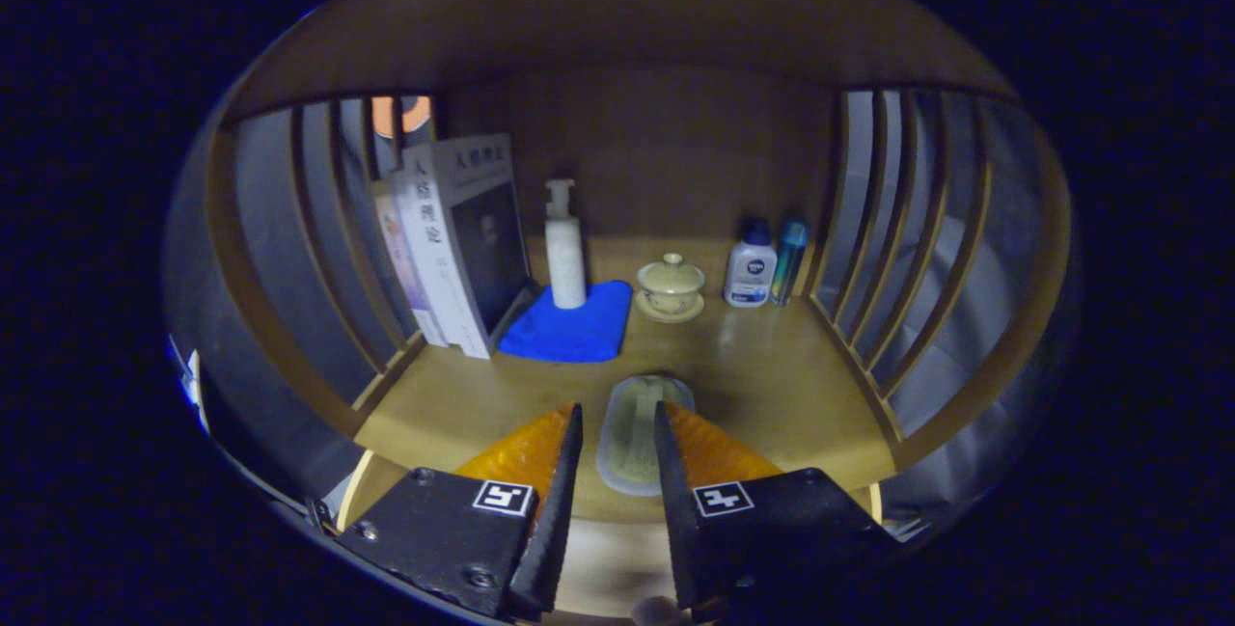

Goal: Pull open the drawer, take out the items inside it, and place them on the countertop above the cabinet.

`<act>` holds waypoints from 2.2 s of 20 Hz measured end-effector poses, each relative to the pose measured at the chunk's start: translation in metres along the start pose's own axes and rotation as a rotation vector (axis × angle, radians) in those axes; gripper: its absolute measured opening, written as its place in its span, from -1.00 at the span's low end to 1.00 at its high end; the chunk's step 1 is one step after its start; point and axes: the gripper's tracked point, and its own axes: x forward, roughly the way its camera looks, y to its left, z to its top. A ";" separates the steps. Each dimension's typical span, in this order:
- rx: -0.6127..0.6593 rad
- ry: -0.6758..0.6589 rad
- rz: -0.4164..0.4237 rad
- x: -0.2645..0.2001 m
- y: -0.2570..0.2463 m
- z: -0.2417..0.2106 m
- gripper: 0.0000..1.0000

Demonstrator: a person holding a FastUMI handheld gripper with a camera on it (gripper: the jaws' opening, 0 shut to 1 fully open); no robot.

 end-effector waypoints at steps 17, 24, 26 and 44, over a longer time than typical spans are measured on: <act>-0.076 -0.528 -0.032 -0.210 0.021 -0.076 1.00; -0.014 -0.436 -0.031 -0.196 0.017 -0.185 1.00; 0.021 -0.403 -0.046 -0.186 0.008 -0.212 1.00; 0.002 -0.295 -0.110 -0.110 0.022 -0.274 1.00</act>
